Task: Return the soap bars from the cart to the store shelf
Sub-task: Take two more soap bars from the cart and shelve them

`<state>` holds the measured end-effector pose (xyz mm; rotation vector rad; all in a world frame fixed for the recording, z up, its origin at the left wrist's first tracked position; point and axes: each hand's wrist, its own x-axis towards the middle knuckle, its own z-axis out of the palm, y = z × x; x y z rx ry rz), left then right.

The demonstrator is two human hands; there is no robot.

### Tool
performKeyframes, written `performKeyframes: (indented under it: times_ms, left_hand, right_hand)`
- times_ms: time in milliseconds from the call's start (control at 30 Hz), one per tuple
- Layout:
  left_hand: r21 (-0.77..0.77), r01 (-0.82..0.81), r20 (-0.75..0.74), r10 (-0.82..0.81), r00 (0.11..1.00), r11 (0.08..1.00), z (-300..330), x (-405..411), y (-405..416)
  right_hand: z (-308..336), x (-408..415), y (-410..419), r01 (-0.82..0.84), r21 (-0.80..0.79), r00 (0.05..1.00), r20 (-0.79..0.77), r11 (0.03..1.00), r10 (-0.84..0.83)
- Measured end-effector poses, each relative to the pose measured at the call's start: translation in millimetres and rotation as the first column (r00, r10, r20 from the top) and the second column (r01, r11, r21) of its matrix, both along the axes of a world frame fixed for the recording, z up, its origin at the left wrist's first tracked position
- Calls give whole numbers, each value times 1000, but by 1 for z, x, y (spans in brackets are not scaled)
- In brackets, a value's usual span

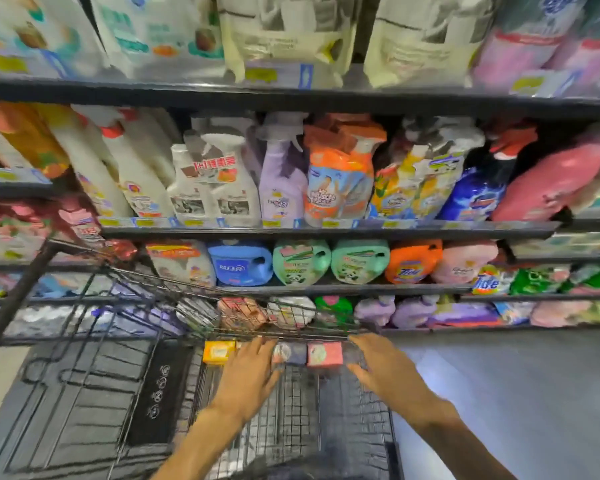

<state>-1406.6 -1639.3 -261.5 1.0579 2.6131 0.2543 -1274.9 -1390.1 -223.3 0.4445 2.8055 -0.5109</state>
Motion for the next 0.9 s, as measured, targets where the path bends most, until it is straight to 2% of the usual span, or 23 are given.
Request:
performKeyframes:
  times_ms: [67, 133, 233, 300, 367, 433, 567, 733, 900]
  left_hand:
    - [-53, 11, 56, -8, 998, 999, -36, -15, 4]
    - [-79, 2, 114, 7, 993, 997, -70, -29, 8]
    - [-112, 7, 146, 10, 989, 994, -128, -49, 19]
    - [-121, 12, 148, 6, 989, 993, -164, -61, 26]
    - [-95, 18, 149, -4, 989, 995, -201, -72, 34]
    - [-128, 36, 115, -21, 993, 991, -231, -81, 45]
    - [-199, 76, 40, -70, 997, 977, -281, -92, 62]
    - [-194, 102, 30, -99, 995, 976, -319, -99, 65]
    - [-235, 103, 3, -105, 994, 967, -315, -93, 63]
  right_hand:
    - [-33, -5, -3, 82, -12, 996, 45, 997, -81]
    - [-72, -9, -9, 137, -29, 990, 27, 990, -136]
    - [-115, -15, -18, 269, 18, 962, 47, 963, -270]
    - [-149, -21, -18, 250, -12, 968, 40, 968, -249]
    - [-178, -25, -16, 190, -19, 977, 103, 982, -188]
    - [-204, -26, -14, 221, -37, 965, 156, 975, -213]
    - [-245, -18, -14, 276, -25, 949, 167, 961, -269]
    - [-268, -17, -16, 362, -70, 923, 167, 930, -346]
    - [-265, -27, -15, 433, -61, 894, 157, 899, -420]
